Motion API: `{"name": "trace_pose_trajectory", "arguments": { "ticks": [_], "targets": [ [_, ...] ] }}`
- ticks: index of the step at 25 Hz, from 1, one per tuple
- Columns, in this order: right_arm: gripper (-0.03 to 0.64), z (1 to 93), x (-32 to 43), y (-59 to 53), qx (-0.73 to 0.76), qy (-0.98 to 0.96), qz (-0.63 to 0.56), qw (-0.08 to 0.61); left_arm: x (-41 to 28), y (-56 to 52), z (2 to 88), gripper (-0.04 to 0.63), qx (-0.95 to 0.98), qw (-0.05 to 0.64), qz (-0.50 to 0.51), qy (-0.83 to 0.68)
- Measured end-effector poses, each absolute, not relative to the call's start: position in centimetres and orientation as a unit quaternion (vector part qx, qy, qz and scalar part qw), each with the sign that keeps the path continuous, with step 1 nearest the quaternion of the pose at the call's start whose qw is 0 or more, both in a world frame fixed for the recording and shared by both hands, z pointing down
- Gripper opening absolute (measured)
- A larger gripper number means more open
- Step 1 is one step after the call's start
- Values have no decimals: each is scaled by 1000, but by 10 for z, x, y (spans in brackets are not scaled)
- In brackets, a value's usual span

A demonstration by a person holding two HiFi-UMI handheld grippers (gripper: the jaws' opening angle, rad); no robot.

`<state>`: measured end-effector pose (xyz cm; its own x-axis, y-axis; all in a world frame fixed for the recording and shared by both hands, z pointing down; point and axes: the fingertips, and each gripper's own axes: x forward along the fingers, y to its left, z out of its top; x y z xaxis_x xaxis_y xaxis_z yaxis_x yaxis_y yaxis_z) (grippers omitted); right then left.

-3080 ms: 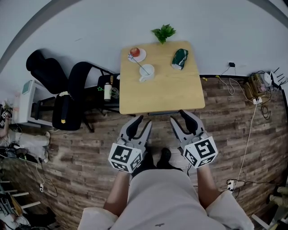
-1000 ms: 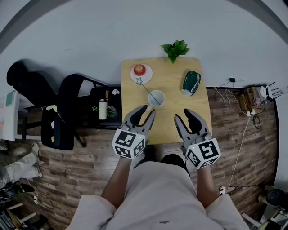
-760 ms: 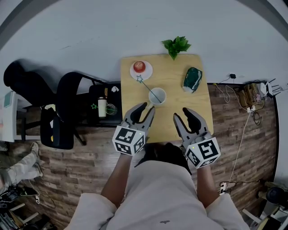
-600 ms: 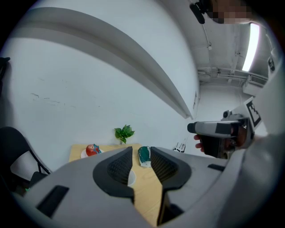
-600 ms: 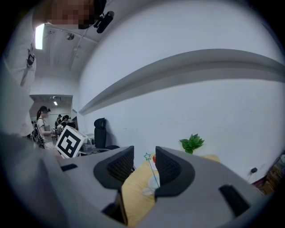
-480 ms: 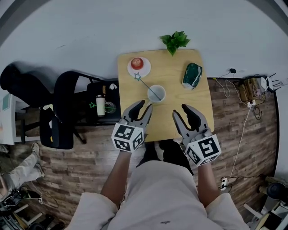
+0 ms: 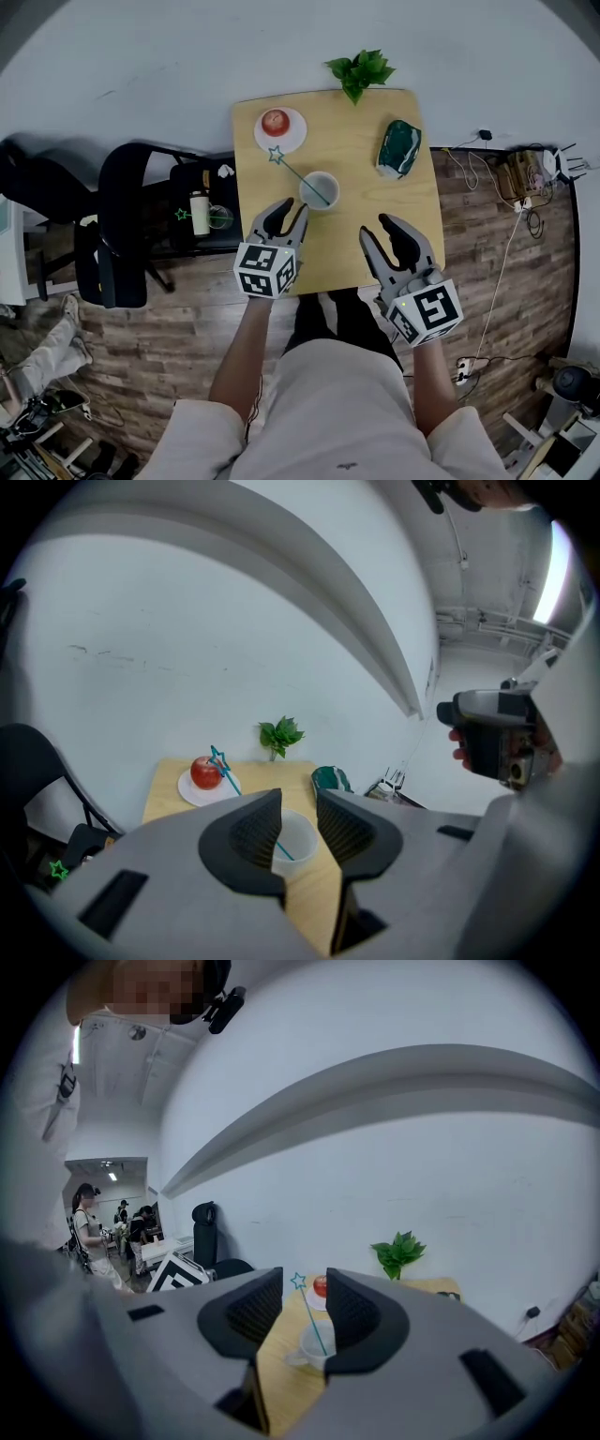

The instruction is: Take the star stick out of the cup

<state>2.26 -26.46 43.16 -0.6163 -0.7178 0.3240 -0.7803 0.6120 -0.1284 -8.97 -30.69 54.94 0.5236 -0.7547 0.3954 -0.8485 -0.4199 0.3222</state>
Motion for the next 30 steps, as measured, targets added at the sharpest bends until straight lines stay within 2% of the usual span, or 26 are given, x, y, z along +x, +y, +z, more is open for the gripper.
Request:
{"name": "trace_pose_trajectory", "arguments": {
  "ticks": [18, 30],
  "targets": [
    [130, 457, 28, -279, 421, -883, 146, 150, -93, -354, 633, 112, 811, 294, 127, -490],
    [130, 474, 27, -282, 418, -880, 164, 155, -93, -376, 653, 112, 799, 322, 113, -494]
  ]
}}
